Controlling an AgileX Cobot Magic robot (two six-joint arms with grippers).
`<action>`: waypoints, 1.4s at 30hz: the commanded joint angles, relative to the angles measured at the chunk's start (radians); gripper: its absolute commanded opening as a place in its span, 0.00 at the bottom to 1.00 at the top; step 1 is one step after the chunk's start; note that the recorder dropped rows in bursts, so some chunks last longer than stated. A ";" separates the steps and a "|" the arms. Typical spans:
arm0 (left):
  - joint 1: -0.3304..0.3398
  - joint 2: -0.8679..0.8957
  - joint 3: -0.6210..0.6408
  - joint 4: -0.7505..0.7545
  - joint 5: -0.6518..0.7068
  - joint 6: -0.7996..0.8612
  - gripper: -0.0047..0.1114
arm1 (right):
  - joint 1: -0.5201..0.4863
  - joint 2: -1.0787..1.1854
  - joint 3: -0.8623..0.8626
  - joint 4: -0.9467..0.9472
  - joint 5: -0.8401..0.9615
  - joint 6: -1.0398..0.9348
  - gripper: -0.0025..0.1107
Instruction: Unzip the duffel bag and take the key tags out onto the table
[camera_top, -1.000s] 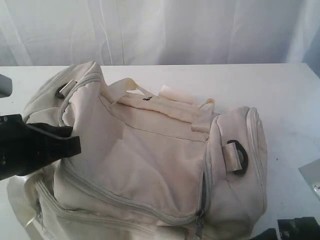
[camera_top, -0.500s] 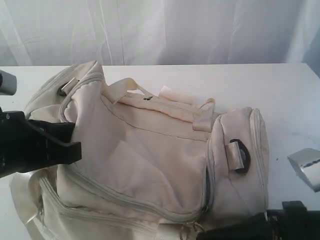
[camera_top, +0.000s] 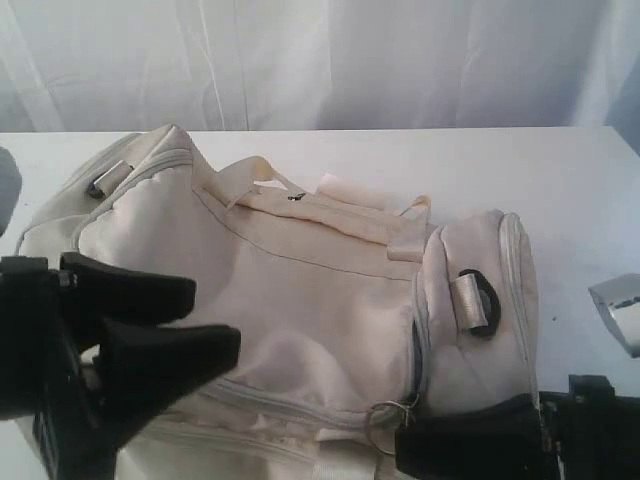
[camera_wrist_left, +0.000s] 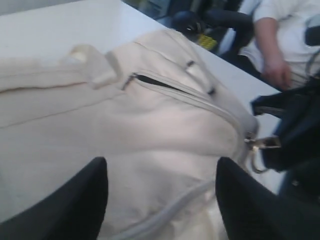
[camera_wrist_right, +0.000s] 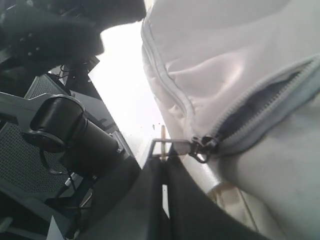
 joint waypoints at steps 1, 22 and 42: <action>-0.006 0.018 -0.004 -0.031 0.207 -0.093 0.58 | -0.001 0.002 0.003 0.011 -0.035 -0.014 0.02; -0.006 0.372 -0.071 -0.448 0.504 0.330 0.58 | -0.001 0.002 0.003 -0.038 -0.072 -0.031 0.02; -0.006 0.457 -0.074 -0.448 0.575 0.371 0.44 | -0.001 0.002 0.003 -0.036 -0.150 -0.031 0.02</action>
